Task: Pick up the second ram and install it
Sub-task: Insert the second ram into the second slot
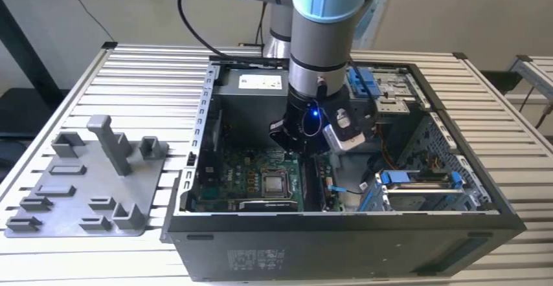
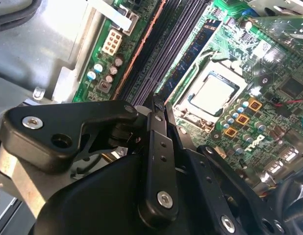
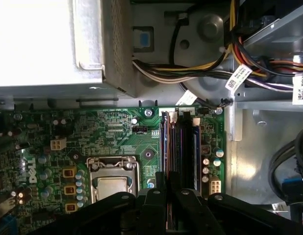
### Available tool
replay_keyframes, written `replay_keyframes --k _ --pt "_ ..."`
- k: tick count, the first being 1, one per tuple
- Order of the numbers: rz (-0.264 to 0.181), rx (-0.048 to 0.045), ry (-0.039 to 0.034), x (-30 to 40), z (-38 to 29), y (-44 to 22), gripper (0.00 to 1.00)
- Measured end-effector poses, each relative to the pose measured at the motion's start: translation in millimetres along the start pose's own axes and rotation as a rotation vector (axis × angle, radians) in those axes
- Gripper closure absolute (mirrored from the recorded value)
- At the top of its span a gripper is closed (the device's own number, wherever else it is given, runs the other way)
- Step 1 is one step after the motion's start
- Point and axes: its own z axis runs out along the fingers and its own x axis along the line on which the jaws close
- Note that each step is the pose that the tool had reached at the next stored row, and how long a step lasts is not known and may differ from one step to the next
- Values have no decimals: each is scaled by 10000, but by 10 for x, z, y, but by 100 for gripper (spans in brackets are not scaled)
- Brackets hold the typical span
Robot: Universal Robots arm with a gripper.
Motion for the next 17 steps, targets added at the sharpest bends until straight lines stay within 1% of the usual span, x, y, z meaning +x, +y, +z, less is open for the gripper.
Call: replay_keyframes --k 5,10,11,14,17 --pt "-58 -3 -1 0 26 -15 86" --pt "-139 -5 -1 -4 38 -68 86" --pt "-142 -7 4 -14 43 -70 86" --pt "-142 -2 53 -49 44 -74 86" --pt "-143 -1 69 -69 45 -76 86"
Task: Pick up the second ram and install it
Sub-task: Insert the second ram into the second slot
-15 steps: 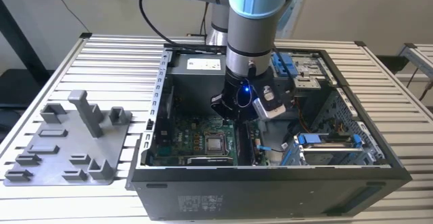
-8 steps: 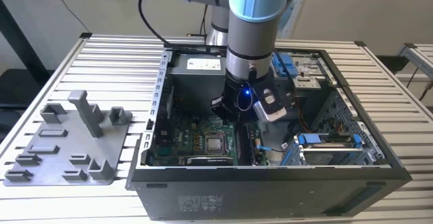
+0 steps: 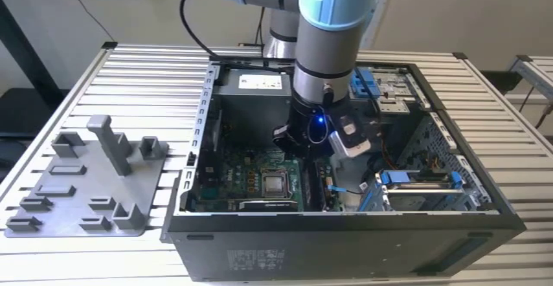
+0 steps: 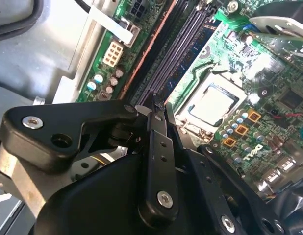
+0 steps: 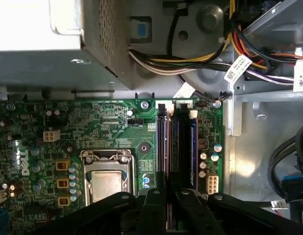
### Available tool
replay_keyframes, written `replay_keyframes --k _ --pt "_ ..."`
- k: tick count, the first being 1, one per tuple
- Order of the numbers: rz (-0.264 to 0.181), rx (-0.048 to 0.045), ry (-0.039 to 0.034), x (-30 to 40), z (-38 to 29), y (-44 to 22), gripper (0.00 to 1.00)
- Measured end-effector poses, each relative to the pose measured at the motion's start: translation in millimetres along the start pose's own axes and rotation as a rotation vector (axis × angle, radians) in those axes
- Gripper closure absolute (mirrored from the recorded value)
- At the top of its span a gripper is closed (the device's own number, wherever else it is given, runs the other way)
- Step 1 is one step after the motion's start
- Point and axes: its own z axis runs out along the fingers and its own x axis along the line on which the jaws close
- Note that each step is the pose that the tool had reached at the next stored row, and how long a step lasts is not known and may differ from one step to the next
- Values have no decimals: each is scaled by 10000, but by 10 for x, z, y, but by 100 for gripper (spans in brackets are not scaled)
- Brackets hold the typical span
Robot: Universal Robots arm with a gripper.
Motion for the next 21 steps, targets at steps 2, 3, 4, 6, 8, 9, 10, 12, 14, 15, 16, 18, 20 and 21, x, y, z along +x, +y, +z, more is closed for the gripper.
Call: replay_keyframes --k 2,3,4,6,8,9,10,12,14,15,16,18,20,21 --pt "0 0 1 -6 2 -7 86" --pt "0 1 1 -6 3 -10 86" --pt "2 -1 1 -6 4 -12 86" --pt "0 -1 1 -7 6 -18 86" --pt "0 0 1 -8 7 -20 86" --pt "1 0 1 -8 7 -20 86" --pt "1 0 1 -7 7 -20 86" --pt "0 0 1 -8 7 -20 86" --pt "-2 -1 1 -13 8 -22 86" --pt "-2 1 2 -15 8 -23 86" --pt "0 1 2 -15 10 -23 86" --pt "0 -1 2 -18 13 -29 86" --pt "-1 -2 2 -20 15 -41 86" --pt "-1 -1 8 -24 16 -45 86"
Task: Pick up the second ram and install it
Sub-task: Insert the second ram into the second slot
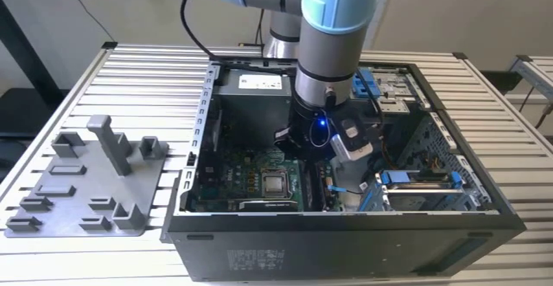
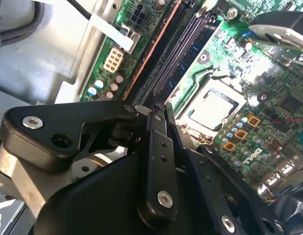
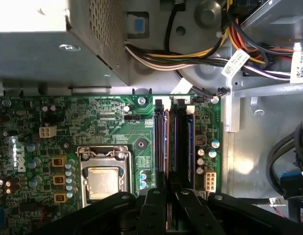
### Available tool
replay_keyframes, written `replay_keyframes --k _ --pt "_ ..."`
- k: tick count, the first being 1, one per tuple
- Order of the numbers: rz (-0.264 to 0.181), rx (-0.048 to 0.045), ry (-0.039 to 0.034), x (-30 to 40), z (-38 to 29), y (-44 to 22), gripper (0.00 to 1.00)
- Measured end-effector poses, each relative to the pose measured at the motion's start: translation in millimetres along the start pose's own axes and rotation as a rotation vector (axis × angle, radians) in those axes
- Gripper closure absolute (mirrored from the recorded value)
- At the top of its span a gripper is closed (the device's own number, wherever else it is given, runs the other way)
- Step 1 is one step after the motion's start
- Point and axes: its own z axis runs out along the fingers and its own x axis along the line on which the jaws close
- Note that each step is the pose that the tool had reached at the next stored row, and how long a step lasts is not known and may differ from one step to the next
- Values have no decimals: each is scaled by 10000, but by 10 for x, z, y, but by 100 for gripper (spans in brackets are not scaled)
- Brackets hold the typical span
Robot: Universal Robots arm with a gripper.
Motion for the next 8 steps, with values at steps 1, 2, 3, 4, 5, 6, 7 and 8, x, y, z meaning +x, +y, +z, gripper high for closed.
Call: replay_keyframes --k 1,2,3,4,5,6,7,8 --pt "1 0 6 -4 0 -4 86" --pt "-1 1 7 -7 0 -8 86" --pt "0 1 7 -8 1 -10 86" --pt "0 0 7 -10 3 -11 86" --pt "0 0 7 -10 5 -11 86" --pt "-1 2 7 -11 7 -12 86" --pt "-7 3 8 -15 7 -12 86" --pt "-9 -1 6 -16 14 -11 86"
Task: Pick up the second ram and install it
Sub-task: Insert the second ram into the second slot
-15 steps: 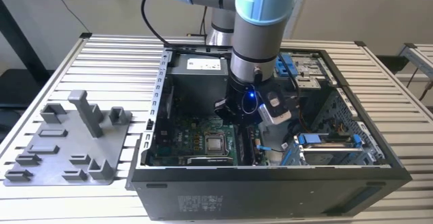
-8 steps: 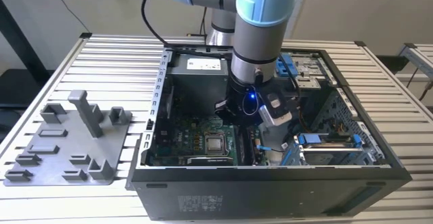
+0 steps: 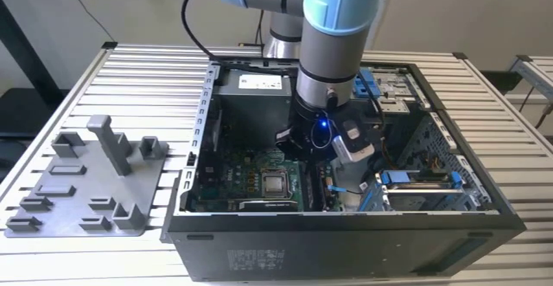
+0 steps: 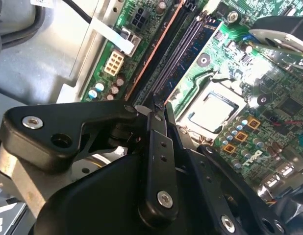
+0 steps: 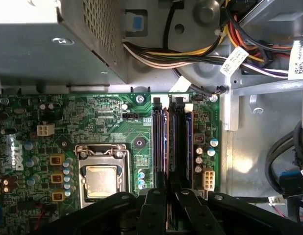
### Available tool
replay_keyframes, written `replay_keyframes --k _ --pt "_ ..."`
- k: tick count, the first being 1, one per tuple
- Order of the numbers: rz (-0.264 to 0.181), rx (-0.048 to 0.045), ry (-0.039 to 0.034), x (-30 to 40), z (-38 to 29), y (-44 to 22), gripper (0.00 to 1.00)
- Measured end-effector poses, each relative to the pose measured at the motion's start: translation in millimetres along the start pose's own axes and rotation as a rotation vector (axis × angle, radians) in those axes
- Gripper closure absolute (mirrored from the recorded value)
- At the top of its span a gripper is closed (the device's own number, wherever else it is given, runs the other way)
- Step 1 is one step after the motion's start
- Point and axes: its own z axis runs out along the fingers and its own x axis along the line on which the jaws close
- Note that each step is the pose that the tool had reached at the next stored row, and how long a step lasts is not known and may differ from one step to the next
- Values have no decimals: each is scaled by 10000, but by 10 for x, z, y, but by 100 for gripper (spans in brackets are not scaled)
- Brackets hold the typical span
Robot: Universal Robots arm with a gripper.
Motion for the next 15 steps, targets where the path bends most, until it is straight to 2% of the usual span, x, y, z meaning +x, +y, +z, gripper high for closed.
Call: replay_keyframes --k 9,15 --pt "-38 1 1 2 62 0 86" --pt "-235 -6 0 -2 68 1 86"
